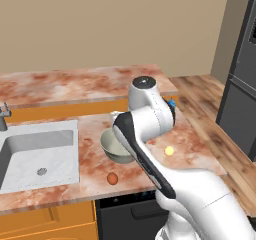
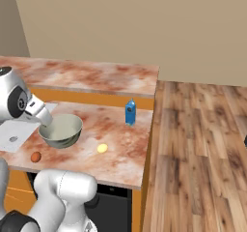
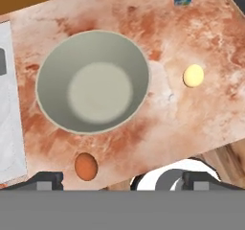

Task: Gather the eggs and milk located in the vicinity of the sink area and place them right next to the bowl.

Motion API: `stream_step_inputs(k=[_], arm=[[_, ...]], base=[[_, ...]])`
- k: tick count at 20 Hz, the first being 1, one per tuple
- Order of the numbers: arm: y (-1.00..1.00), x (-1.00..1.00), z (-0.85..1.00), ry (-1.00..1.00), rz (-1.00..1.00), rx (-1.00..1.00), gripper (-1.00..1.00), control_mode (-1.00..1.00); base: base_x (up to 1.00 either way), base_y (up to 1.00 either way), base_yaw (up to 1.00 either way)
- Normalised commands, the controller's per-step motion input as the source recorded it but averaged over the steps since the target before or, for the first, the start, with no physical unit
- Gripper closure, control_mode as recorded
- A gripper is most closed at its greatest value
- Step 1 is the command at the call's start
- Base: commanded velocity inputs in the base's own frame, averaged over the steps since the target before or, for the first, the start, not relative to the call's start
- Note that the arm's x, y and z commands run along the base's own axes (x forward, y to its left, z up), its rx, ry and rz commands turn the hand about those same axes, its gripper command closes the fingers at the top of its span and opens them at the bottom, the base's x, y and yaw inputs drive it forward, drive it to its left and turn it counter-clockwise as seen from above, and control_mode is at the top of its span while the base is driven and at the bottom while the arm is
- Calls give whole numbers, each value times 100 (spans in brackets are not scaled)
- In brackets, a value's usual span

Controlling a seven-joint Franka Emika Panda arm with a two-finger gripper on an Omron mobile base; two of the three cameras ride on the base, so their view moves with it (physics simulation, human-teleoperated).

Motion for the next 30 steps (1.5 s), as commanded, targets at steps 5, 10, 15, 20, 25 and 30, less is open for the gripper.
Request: stream_step_inputs(k=[5,10,15,20,25,30], arm=[[52,-19,-40,2,0,-5,-100,-100],[26,-13,-30,18,13,-4,-100,-100],[21,-1,-47,18,8,0,-100,-100],[40,0,-31,9,2,0,-100,-100],[17,2,-19,0,0,0,-100,-100],[0,21,-44,-1,0,0,-100,-100]], base=[[0,0,0],[0,0,0],[0,0,0],[0,0,0],[0,0,0],[0,0,0]])
